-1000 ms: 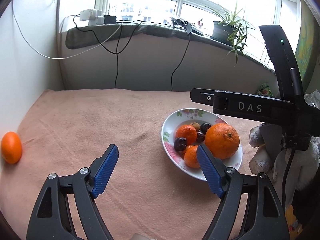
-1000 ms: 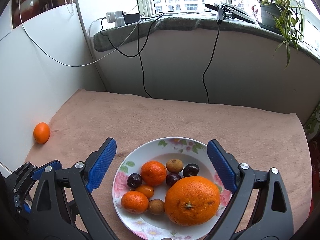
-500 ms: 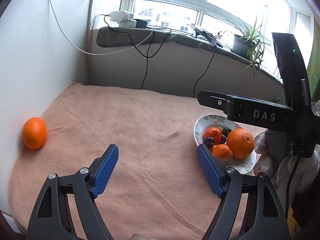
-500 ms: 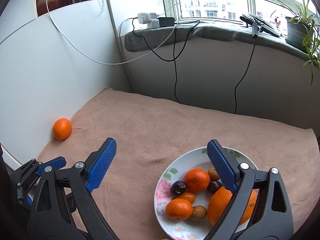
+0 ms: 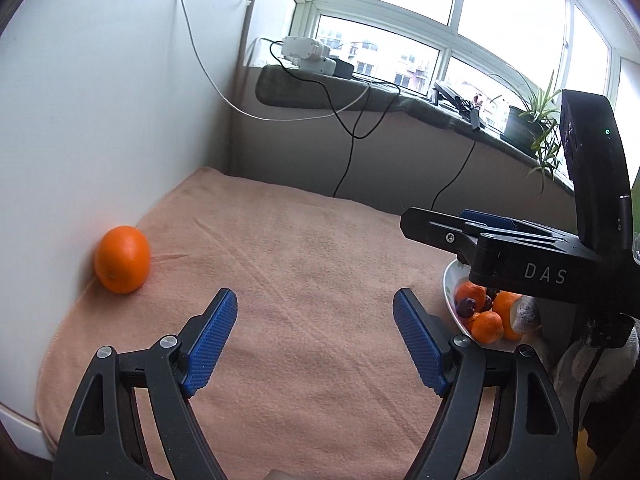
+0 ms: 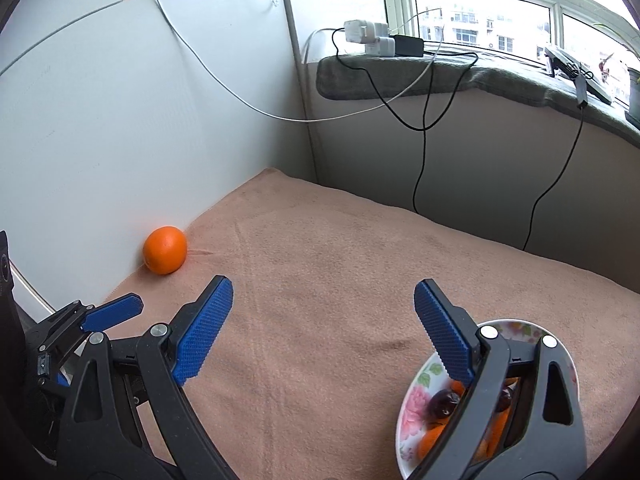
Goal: Organize fruits
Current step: 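Move the right gripper toward the large orange resting against the wall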
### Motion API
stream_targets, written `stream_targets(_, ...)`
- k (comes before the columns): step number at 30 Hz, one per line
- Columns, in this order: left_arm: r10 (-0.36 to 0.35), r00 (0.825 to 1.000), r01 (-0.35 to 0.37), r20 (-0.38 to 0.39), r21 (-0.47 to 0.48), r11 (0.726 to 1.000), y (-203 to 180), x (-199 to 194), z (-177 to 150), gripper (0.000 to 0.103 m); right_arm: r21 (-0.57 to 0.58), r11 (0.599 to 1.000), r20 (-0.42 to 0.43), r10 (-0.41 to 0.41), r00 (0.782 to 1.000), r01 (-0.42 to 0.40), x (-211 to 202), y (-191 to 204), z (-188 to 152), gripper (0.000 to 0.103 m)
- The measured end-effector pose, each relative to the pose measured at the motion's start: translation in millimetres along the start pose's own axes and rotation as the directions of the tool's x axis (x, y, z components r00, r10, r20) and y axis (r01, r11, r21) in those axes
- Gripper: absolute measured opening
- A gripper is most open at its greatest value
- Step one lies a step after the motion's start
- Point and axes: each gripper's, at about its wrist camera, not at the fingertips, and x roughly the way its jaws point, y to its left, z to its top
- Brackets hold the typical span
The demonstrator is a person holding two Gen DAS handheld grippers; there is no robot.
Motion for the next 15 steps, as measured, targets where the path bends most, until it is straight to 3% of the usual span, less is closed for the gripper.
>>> stream_targets(15,0.102,0.995,-0.103,-0.015,-0.109,0.989,68,9,-1,0.08,-0.089,0.984,-0.105,0.144,0.984,-0.154,62,55,21,0.094)
